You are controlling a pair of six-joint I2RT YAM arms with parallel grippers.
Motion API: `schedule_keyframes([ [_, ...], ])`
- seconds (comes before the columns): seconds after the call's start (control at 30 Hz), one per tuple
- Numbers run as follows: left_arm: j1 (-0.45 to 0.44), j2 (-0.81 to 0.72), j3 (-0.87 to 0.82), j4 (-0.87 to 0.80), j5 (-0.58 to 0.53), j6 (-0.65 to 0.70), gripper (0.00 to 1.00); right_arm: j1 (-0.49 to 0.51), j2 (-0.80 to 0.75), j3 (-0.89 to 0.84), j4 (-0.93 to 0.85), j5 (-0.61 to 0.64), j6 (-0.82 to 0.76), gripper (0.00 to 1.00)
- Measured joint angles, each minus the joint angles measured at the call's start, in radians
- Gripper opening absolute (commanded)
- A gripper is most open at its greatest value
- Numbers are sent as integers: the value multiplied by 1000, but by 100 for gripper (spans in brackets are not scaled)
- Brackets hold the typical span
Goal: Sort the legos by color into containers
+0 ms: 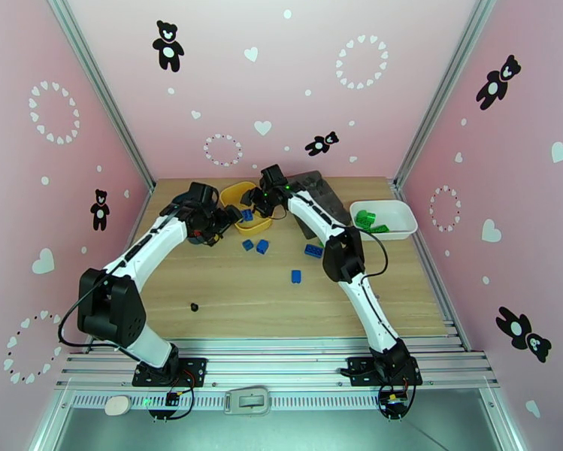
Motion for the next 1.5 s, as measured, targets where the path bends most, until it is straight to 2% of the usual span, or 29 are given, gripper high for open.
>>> schedule_keyframes([
  [0.13, -18, -11, -14, -42, -43, 31, 86, -3, -68, -69, -71, 35, -88, 61],
  [0.33, -132, 19, 17, -91, -109, 89, 80, -5, -342, -383, -160, 140, -222, 63],
  [0.57, -244, 203, 156, -136, -187, 203, 77, -17, -683, -820, -193, 244, -306, 62],
  [0.87, -290, 461, 392, -203, -274, 370, 68, -24, -936, -1234, -205, 266, -319, 60],
  [1.1, -294, 597, 515, -228, -292, 437, 62, -24, -1071, -1324, -223, 272, -304, 59],
  [1.5, -334, 662, 531, -232, -292, 452, 58, -24, -1082, -1336, -235, 277, -301, 58],
])
